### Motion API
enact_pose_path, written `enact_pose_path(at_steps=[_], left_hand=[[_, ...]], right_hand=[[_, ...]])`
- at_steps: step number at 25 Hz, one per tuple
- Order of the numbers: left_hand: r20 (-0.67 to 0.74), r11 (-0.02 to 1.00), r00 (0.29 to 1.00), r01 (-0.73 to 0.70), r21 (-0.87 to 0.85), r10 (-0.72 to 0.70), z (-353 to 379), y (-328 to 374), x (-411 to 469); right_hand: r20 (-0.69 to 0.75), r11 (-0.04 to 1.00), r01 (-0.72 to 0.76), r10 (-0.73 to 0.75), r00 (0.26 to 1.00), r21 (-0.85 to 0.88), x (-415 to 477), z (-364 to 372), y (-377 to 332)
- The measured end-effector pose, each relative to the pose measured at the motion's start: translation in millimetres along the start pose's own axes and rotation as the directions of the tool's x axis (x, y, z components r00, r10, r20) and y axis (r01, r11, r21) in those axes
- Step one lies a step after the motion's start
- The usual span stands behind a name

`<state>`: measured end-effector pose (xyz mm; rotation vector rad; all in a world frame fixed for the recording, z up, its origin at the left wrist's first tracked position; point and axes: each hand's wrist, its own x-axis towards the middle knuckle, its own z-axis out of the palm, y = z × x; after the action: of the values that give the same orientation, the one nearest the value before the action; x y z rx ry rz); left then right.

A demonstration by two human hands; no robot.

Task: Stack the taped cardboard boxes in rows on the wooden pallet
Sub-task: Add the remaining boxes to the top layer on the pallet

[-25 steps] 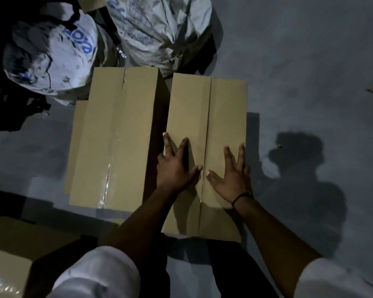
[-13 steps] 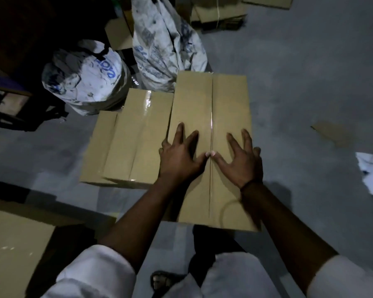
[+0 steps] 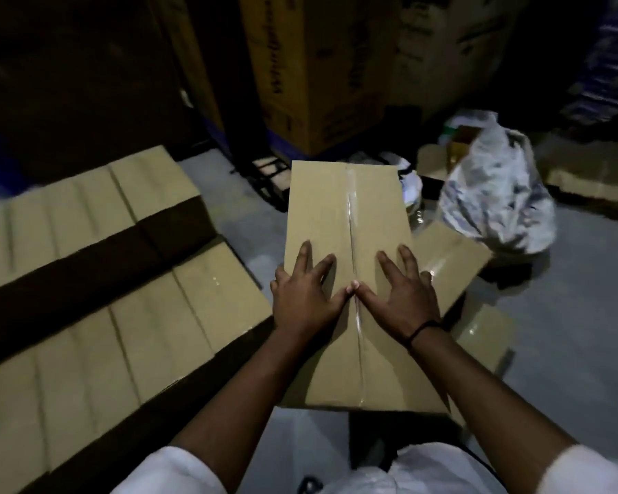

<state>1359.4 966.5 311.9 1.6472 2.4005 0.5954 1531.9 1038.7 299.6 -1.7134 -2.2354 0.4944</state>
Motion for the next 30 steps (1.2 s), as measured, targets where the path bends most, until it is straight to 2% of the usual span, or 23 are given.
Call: enact_pose_path(at_steps=[7,11,14,19,25,27,30], left_hand=[[-0.101,0.963,0.957,0.267,-0.04,-0.27,-28,-119,-1],[-0.075,0.915,0.912,0.401,-0.044,-0.404,-8,-172,25],[-0.041,0.856,0.856,0.511,-0.079,-0.515,14,-214,58],[-0.013,0.804,0.807,0.586,-0.103,-0.59,50,-287,125],[-0.017,0.793,0.795,0.603,-0.089,-0.606,76,-365,189],[0.054,0.789,0.791,0.612,-0.052,-0.61,84,-391,202],[0.187,0.735,0.723,0.678,-0.01,-0.665,91,-423,210]], right_hand=[[0.185,0.959,0.285,-0.282,0.942,0.01,40,61,-113],[0.264,0.926,0.376,-0.369,0.891,0.023,84,117,-148],[0.336,0.909,0.418,-0.394,0.856,0.002,129,171,-176],[0.436,0.88,0.474,-0.415,0.799,-0.03,205,250,-212],[0.492,0.853,0.521,-0.449,0.746,-0.012,275,336,-247],[0.52,0.863,0.506,-0.434,0.735,0.005,288,361,-253],[0.568,0.89,0.451,-0.407,0.716,0.068,296,382,-264]])
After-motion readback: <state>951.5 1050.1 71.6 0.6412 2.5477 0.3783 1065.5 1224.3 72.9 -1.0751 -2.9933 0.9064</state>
